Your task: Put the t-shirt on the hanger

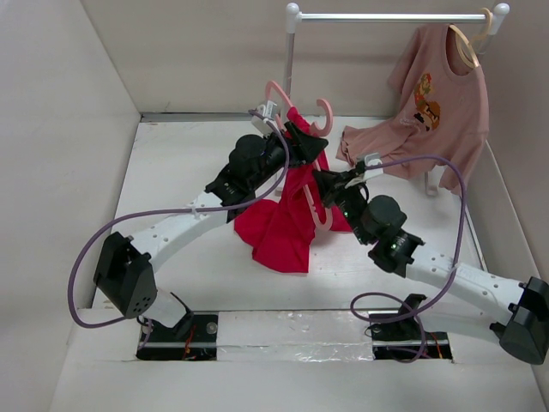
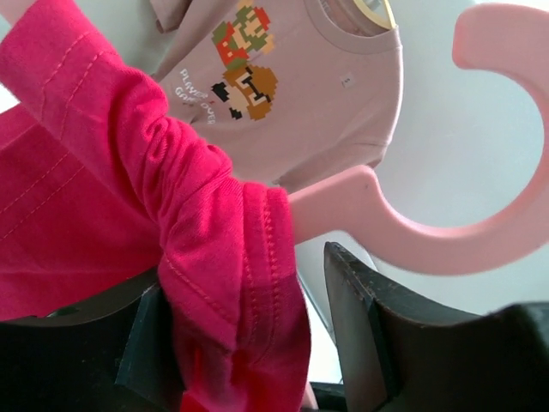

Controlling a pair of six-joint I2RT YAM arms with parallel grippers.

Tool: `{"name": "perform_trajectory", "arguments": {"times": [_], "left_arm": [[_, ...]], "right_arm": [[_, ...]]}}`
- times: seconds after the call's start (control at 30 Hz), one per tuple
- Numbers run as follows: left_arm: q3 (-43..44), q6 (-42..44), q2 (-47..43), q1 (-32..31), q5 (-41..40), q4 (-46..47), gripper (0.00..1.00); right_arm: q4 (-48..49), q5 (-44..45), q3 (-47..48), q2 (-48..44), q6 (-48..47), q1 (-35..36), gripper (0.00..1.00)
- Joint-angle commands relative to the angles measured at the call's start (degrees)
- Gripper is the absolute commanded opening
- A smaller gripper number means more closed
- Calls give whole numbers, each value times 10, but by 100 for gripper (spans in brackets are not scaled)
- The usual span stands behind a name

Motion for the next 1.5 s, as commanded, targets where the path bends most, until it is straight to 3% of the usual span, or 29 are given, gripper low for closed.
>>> {"name": "perform_trajectory", "arguments": {"times": [0.0,0.1,0.2,0.27,0.33,0.43,0.47,0.53,0.57,0.6,0.67,0.83,0.87,0.9,0.93,0.97,1.17,1.2,1.3,1.4,1.47], "left_arm": [[-22,-5,-26,-11,53,60,52],[-19,-5,-24,-11,55,55,34],[-25,-11,-21,-11,64,70,27],[-19,-9,-18,-11,69,65,17],[-12,-3,-21,-11,65,56,0],[-26,-5,-34,-11,56,61,0],[-28,-1,-37,-11,52,58,0],[-32,-2,-56,-6,50,57,0],[-39,-2,-56,-6,51,64,0],[-51,-6,-65,-6,52,73,0],[-48,-8,-67,-1,56,77,0],[-61,-22,-75,5,79,96,0],[-61,-24,-75,5,80,95,0],[-57,-24,-74,5,83,93,0],[-56,-25,-75,10,91,92,0],[-60,-30,-78,10,93,96,0],[-68,-49,-84,10,112,122,0],[-77,-57,-86,10,114,129,0],[-79,-75,-82,10,128,154,0],[-74,-80,-75,10,144,156,0],[-77,-85,-75,10,146,161,0]], "right_arm": [[62,-16,35,-20,-9,18,0],[64,-16,29,-29,-5,18,0],[53,-22,35,-25,-6,18,0],[48,-23,35,-23,-4,18,0],[47,-21,35,-20,0,18,0],[18,-25,38,-26,6,18,0],[13,-25,35,-30,11,18,4],[-10,-21,26,-48,15,18,27],[-24,-22,26,-57,16,18,27],[-36,-24,22,-67,18,18,38],[-71,-25,15,-101,18,18,50],[-141,-29,-3,-165,11,12,61],[-168,-31,-9,-172,12,5,60],[-178,-31,-15,-185,17,5,31],[-185,-30,-25,-191,25,-1,10],[-185,-34,-50,-194,29,-11,0],[-160,-97,-109,-163,38,-50,1],[-159,-103,-113,-158,35,-58,20],[-159,-135,-106,-136,14,-74,51],[-152,-129,-97,-110,-11,-89,59],[-159,-124,-83,-102,-23,-104,60]]}}
